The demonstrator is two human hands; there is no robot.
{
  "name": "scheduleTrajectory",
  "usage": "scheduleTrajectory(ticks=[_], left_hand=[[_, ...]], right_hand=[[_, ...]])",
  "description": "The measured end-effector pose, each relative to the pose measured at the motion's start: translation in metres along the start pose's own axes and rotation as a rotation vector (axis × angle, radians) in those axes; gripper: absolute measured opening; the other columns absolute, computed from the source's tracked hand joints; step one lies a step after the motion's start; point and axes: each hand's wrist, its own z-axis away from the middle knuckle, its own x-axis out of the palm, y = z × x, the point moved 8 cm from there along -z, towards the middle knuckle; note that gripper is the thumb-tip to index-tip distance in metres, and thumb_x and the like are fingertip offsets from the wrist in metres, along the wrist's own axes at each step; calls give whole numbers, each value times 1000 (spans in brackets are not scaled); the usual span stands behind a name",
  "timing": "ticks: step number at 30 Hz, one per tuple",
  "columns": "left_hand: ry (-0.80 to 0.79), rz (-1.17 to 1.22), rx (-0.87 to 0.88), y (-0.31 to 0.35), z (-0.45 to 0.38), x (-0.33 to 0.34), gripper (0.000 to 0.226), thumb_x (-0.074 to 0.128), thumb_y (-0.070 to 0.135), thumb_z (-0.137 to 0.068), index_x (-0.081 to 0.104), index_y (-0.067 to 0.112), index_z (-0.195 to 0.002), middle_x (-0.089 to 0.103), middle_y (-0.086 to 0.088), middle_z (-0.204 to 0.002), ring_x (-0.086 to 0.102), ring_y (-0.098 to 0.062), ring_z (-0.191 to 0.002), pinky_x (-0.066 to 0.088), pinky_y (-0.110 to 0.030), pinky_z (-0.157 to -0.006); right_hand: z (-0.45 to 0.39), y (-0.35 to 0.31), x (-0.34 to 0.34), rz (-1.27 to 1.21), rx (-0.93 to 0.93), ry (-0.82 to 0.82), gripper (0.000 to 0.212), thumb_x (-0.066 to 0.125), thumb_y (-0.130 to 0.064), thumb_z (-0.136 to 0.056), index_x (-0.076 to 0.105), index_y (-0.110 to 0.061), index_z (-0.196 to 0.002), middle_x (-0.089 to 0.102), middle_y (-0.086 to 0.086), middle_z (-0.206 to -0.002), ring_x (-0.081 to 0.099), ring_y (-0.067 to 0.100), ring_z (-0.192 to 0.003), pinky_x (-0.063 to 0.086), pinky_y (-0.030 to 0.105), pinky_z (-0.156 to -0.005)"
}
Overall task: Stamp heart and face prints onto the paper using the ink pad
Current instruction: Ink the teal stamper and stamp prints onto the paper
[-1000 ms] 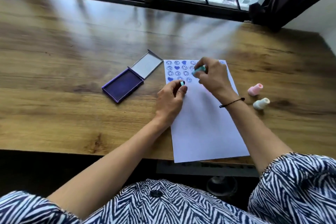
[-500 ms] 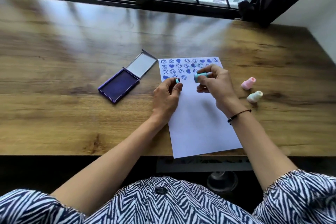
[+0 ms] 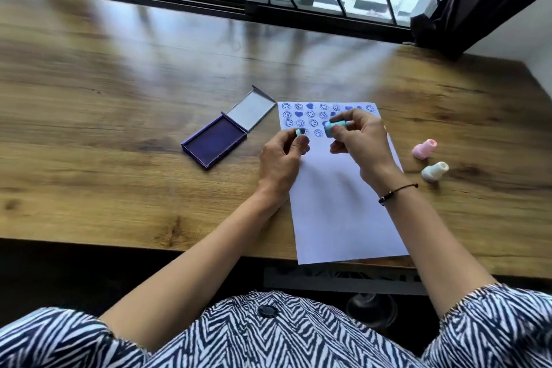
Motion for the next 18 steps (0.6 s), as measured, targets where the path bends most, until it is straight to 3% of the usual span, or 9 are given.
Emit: scheduleTrajectory(ticks=[5,8,12,15,18], left_hand=[[216,417,-149,-12,19,-65,14,47,11,-90,60,5,-86,61,-7,-78,63,-11,-64,54,-17,-68],[333,597,-194,-19,32,-100,17,44,10,-91,57,2,-82,60,-11,-76,64,-13,-60,54,-16,-64],[405,697,-180,-22,46,-117,17,44,9,-91,57,2,-83,58,-10,-80,59,-17,-74,53,-13,-62],[437,724,-153,-24,51,-121,17,45,8,-91,59,2,-84,61,-9,-84,61,-14,-74,54,-16,-69],[470,738,-157,-26,57,-125,17,44,8,-91,59,3,-85,61,-8,-86,61,-16,-79,53,-17,-72]], right_hand=[[13,-35,54,293,-248,-106,13,61,-5,-77,67,-14,-85,64,10,-76,58,23,-67,52,37,-68],[30,-70,120,428,-526,-248,16,60,0,-75,68,-7,-87,62,9,-81,52,20,-71,41,28,-68],[39,-94,188,615,-765,-390,15,60,2,-73,68,-5,-84,63,18,-82,58,33,-71,38,31,-58],[41,-85,210,736,-825,-454,11,59,2,-73,65,-3,-80,61,19,-81,57,34,-71,30,28,-57],[42,-81,219,777,-823,-560,12,58,3,-72,65,-3,-80,63,19,-83,57,36,-72,35,30,-56]])
